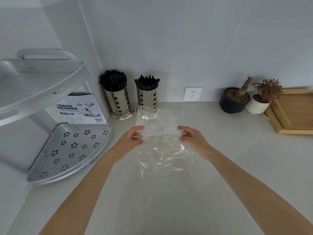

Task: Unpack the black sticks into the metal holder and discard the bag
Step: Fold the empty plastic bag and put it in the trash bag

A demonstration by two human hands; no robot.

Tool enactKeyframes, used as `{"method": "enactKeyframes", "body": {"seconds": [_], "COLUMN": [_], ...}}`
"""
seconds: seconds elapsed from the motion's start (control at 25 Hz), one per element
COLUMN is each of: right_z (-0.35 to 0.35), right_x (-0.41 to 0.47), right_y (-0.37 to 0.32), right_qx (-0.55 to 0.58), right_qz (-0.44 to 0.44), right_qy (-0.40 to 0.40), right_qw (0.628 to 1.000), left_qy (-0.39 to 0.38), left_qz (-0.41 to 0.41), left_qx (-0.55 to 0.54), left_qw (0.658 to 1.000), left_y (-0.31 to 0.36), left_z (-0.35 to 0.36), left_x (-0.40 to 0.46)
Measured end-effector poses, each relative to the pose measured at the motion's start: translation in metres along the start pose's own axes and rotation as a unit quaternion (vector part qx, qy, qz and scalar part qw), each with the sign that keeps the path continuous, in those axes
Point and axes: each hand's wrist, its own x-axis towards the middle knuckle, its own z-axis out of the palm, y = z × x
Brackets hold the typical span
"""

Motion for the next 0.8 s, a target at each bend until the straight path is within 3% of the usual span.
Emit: {"method": "enactKeyframes", "body": {"seconds": [0.16,0.32,0.72,0.8], "right_z": [0.0017,0.0023,0.0041,0.0031], "right_x": [0.0004,-0.0011,0.0017,0.0008], "right_y": [0.0013,0.0007,0.0076,0.0076], "right_qx": [-0.076,-0.139,-0.206,-0.172], "right_qz": [-0.017,-0.052,-0.066,-0.071], "right_qy": [0.028,0.040,0.049,0.066], "right_qw": [0.997,0.988,0.975,0.980], "left_qy": [-0.010,0.040,0.146,0.150], "left_qz": [-0.004,0.015,0.054,0.049], "left_qx": [0.166,0.283,0.317,0.309], "left_qw": [0.986,0.958,0.936,0.938], "left_y": [-0.0030,-0.0029,0.0024,0.0027], "left_z": [0.0024,0.0076,0.0051,0.0016], "left_x": [0.0053,0.0073,0.0018,0.0026]}}
